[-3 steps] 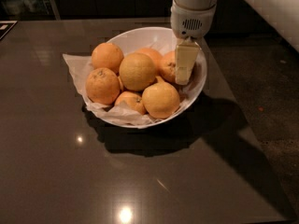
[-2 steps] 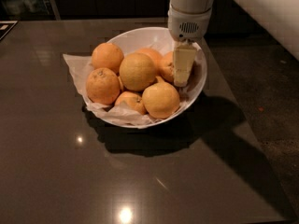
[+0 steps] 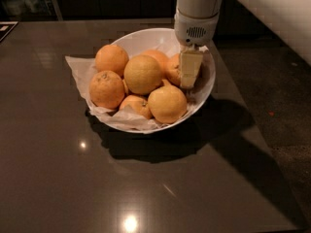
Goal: Pick orange from white bowl
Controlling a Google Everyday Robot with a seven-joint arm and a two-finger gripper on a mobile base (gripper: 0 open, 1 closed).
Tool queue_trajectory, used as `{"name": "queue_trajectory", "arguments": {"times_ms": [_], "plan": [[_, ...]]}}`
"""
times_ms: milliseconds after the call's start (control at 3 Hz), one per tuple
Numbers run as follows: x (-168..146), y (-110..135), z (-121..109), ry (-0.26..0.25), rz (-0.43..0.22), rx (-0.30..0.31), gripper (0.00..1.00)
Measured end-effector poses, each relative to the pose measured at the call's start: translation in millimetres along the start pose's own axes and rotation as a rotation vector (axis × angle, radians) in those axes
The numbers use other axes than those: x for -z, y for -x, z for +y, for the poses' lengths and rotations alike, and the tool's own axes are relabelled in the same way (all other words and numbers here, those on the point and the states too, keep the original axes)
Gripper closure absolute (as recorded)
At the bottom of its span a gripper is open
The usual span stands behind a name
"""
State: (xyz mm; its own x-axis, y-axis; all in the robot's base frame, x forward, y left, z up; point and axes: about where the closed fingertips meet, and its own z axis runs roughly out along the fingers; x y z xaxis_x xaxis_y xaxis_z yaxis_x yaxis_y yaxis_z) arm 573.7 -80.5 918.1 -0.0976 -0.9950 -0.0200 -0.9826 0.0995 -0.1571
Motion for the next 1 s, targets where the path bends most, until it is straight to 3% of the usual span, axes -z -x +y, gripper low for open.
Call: {"name": "queue_trajectory", "arguments": {"times_ms": [333,667,1000], "plan": [[11,-2,1,-0.034,-0.035,-0.011,0.93],[43,-14,11,-0.085,-0.121,-0.039,1.0],[74,-21,26,-0.117,-0.214,-0.038,1.0]]}}
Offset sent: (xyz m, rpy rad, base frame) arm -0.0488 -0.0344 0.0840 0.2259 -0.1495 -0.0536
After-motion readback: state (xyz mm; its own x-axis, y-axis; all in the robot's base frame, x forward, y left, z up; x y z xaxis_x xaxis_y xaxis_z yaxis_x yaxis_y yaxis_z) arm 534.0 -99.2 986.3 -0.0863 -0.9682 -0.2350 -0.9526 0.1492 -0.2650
